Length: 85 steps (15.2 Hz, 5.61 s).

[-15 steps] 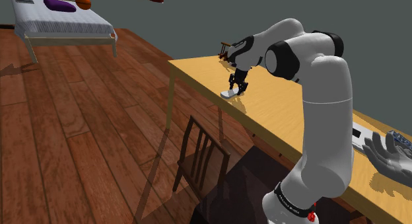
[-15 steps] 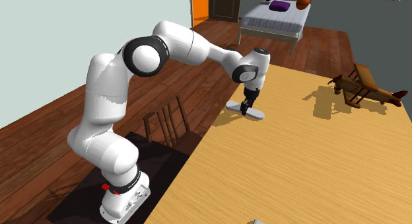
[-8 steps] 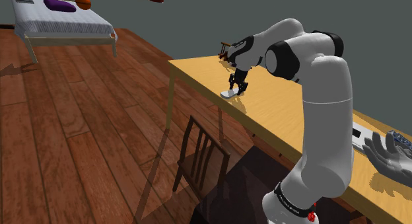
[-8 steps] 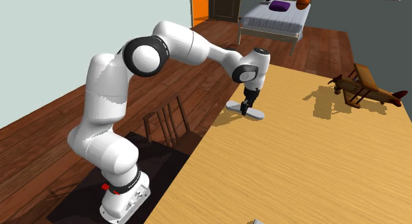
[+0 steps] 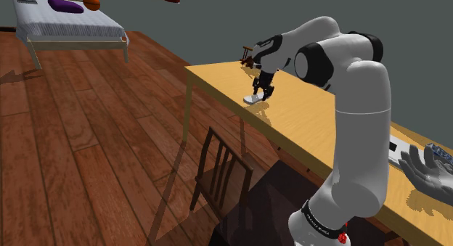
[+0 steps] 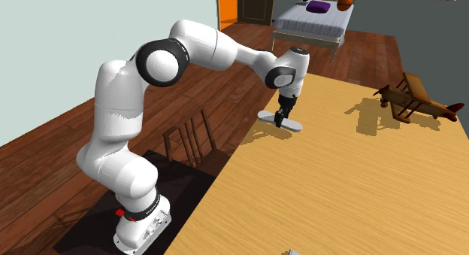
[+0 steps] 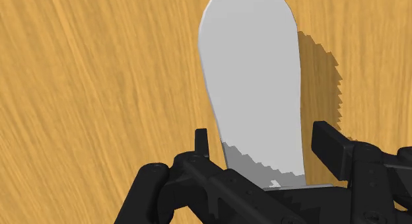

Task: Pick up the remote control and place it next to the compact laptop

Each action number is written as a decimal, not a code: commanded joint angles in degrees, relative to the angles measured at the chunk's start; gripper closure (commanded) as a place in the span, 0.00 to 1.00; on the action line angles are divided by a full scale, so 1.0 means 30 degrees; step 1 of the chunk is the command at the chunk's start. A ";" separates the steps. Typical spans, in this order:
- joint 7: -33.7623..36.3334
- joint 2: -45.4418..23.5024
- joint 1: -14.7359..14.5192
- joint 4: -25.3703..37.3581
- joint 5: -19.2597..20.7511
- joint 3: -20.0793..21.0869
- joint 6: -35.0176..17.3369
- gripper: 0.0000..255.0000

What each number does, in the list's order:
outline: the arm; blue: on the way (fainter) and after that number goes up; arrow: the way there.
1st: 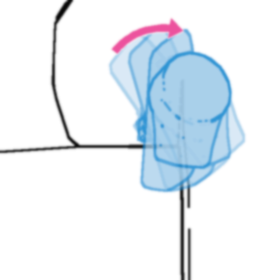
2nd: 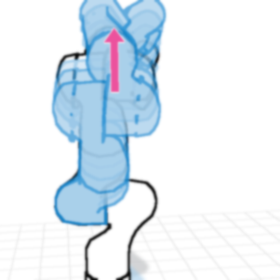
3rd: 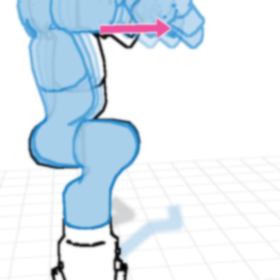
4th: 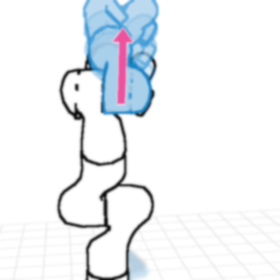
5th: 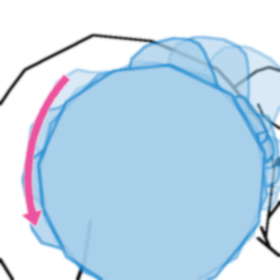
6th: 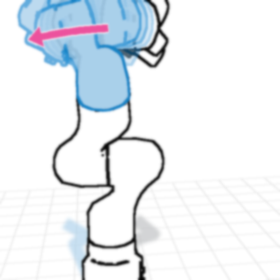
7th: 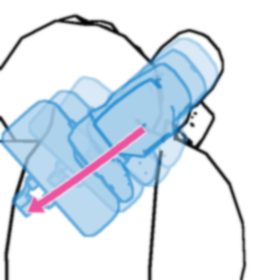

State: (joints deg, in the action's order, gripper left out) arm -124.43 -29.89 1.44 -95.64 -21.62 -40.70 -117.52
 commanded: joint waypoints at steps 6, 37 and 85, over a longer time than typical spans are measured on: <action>0.0340 0.0677 -0.0121 0.0893 0.0566 -0.0358 0.1423 1.00; -0.0798 1.4887 0.0882 -1.0384 1.1631 -0.4407 0.0051 1.00; -0.3291 1.7098 0.3372 -1.3068 1.4495 -0.6640 -0.1499 0.00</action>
State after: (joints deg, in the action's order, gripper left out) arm -134.35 21.31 11.48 -134.95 21.82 -60.74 -122.24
